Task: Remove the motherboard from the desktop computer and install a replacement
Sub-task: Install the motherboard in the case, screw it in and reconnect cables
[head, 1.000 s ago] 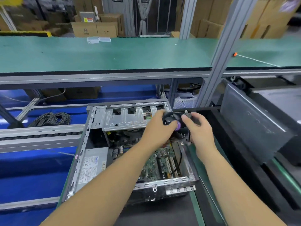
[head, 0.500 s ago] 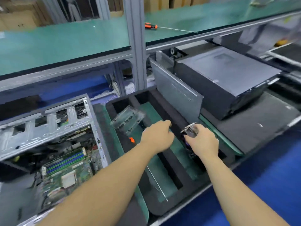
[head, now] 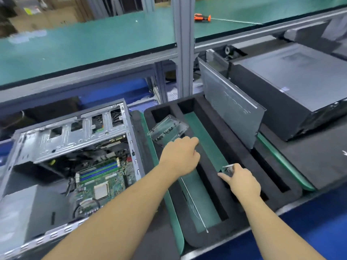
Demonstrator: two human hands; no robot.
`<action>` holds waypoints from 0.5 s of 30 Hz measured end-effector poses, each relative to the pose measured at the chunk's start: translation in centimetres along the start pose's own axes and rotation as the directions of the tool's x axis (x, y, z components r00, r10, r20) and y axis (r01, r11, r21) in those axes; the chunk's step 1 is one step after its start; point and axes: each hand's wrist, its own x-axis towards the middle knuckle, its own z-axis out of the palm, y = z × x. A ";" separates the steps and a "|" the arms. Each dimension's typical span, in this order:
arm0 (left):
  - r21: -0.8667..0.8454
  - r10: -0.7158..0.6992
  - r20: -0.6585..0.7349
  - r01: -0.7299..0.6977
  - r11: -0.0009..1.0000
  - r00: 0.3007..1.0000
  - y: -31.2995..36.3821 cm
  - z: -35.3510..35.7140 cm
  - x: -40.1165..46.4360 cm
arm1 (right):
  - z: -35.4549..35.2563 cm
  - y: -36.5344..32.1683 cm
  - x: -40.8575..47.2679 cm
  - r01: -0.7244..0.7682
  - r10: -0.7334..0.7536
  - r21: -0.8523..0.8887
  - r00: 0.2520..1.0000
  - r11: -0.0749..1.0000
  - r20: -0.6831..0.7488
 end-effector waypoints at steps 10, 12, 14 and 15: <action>-0.210 -0.195 -0.367 0.123 0.970 0.910 -13.1 -6.8 -7.0 | -5.7 -10.5 -2.9 0.160 -0.143 0.207 0.985 0.965 -0.091; -0.217 -0.314 -0.291 0.257 0.942 0.904 -16.5 -7.5 -9.3 | -7.9 -16.3 -5.6 0.409 -0.326 0.317 0.902 0.856 -0.284; -0.083 -0.377 -0.143 0.369 0.926 0.915 -19.7 -7.4 -11.8 | -9.2 -21.9 -8.9 0.677 -0.523 0.329 0.726 0.659 -0.447; 0.022 -0.383 -0.039 0.384 0.923 0.923 -21.1 -7.2 -13.1 | -9.4 -24.4 -10.5 0.767 -0.622 0.311 0.638 0.561 -0.453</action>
